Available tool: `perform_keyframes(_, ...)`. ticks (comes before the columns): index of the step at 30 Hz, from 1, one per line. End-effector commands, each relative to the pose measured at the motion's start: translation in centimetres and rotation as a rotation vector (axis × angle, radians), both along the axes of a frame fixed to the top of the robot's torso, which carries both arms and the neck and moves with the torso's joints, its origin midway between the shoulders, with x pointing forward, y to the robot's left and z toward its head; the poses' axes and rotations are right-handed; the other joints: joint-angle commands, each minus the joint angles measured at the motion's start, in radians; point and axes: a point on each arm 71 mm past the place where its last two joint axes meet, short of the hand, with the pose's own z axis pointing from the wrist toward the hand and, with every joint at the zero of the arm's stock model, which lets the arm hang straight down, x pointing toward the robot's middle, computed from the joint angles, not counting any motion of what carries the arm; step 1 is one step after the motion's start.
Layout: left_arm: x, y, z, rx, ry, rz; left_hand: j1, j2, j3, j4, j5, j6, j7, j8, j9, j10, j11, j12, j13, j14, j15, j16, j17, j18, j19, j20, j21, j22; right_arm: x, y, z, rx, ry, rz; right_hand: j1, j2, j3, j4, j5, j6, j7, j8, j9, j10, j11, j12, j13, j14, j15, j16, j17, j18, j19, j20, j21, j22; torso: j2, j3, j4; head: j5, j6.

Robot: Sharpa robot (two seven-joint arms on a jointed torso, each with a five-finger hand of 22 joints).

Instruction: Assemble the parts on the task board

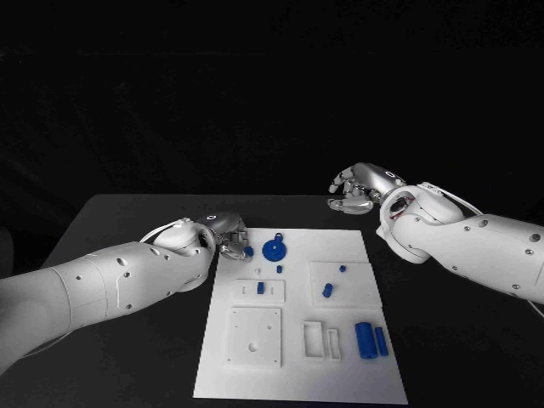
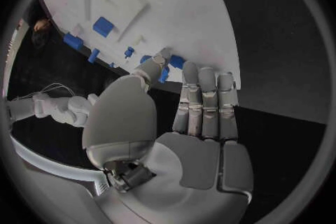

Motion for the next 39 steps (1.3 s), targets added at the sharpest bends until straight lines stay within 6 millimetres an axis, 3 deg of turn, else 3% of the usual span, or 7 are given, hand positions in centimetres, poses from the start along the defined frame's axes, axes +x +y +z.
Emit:
perform_keyframes(1, -0.1, -0.27, -0.05, -0.011, 0.014, -0.004, -0.013, -0.003, 0.0, 0.008, -0.002, -0.004, 0.001, -0.005, -0.001, 0.002, 0.003, -0.004, 0.001, 0.006, 0.004, -0.005, 0.001, -0.017, 0.007, -0.09, -0.005, 0.002, -0.04, 0.12, -0.03, -0.008, 0.004, 0.012, 0.002, 0.003, 0.002, 0.0, 0.007, 0.0, 0.004, 0.003, 0.001, -0.009, -0.002, 0.006, -0.001, 0.009, -0.001, -0.003, 0.001, 0.056, 0.004, -0.002, -0.005, 0.002, 0.0, 0.0002, 0.0004, 0.0, -0.001)
perform_keyframes(8, -0.05, -0.22, -0.08, -0.009, 0.017, -0.001, -0.03, -0.013, -0.01, 0.015, -0.003, -0.008, 0.002, -0.011, -0.003, 0.0, 0.004, -0.006, 0.002, 0.004, 0.004, -0.006, 0.001, -0.017, 0.006, -0.09, -0.008, 0.004, -0.04, 0.09, -0.03, -0.009, 0.004, 0.012, 0.002, 0.003, 0.002, 0.001, 0.007, 0.0, 0.004, 0.003, 0.001, -0.009, -0.002, 0.006, -0.001, 0.009, -0.001, -0.003, 0.001, 0.056, 0.004, -0.002, -0.006, 0.002, -0.001, 0.0007, 0.0004, -0.001, 0.0)
perform_keyframes(15, 0.0, -0.37, -0.06, -0.014, 0.014, -0.003, -0.038, -0.008, -0.009, 0.026, -0.003, -0.015, 0.004, -0.019, -0.007, -0.001, 0.006, -0.008, 0.003, 0.003, 0.005, -0.007, 0.002, -0.016, 0.005, -0.09, -0.011, 0.005, -0.02, 0.15, -0.04, -0.009, 0.004, 0.012, 0.002, 0.003, 0.002, 0.001, 0.007, 0.0, 0.004, 0.003, 0.001, -0.009, -0.002, 0.007, -0.002, 0.009, -0.001, -0.003, 0.001, 0.056, 0.004, -0.002, -0.006, 0.002, 0.0, 0.0009, -0.0001, -0.001, 0.001)
perform_keyframes(25, -0.04, -0.57, -0.24, -0.008, 0.027, -0.012, -0.006, -0.002, 0.002, 0.014, -0.003, -0.02, 0.007, -0.028, -0.009, 0.0, 0.008, -0.009, 0.006, 0.002, 0.004, -0.007, 0.003, -0.015, 0.005, -0.09, -0.012, 0.01, 0.0, 0.2, -0.06, -0.01, 0.006, 0.014, 0.002, 0.003, 0.002, 0.001, 0.007, 0.0, 0.004, 0.003, 0.001, -0.009, -0.002, 0.007, -0.002, 0.009, -0.001, -0.003, 0.002, 0.056, 0.004, -0.002, -0.006, 0.002, 0.0, 0.0008, 0.0, -0.001, 0.001)
perform_keyframes(35, -0.23, -0.79, -0.84, 0.0, 0.049, -0.022, 0.044, 0.033, 0.015, -0.013, -0.002, -0.01, 0.006, -0.028, -0.008, 0.004, 0.007, -0.009, 0.009, 0.002, 0.005, -0.005, 0.007, -0.017, 0.005, -0.088, -0.013, 0.017, -0.01, 0.19, -0.06, -0.01, 0.006, 0.014, 0.002, 0.003, 0.002, 0.001, 0.007, 0.0, 0.004, 0.003, 0.001, -0.009, -0.002, 0.007, -0.003, 0.009, -0.001, -0.003, 0.002, 0.056, 0.005, -0.002, -0.006, 0.002, 0.0, 0.0, 0.0001, -0.002, 0.0)
perform_keyframes(39, -0.19, -0.75, -0.97, 0.002, 0.054, -0.022, 0.044, 0.033, 0.015, -0.013, -0.002, -0.01, 0.006, -0.028, -0.008, 0.004, 0.007, -0.009, 0.009, 0.002, 0.005, -0.005, 0.007, -0.017, 0.005, -0.088, -0.013, 0.017, 0.0, 0.19, -0.06, -0.01, 0.006, 0.014, 0.002, 0.003, 0.002, 0.001, 0.007, 0.0, 0.004, 0.003, 0.001, -0.009, -0.002, 0.007, -0.003, 0.009, -0.001, -0.003, 0.002, 0.056, 0.005, -0.002, -0.006, 0.002, 0.0, -0.0003, -0.0002, -0.003, -0.001)
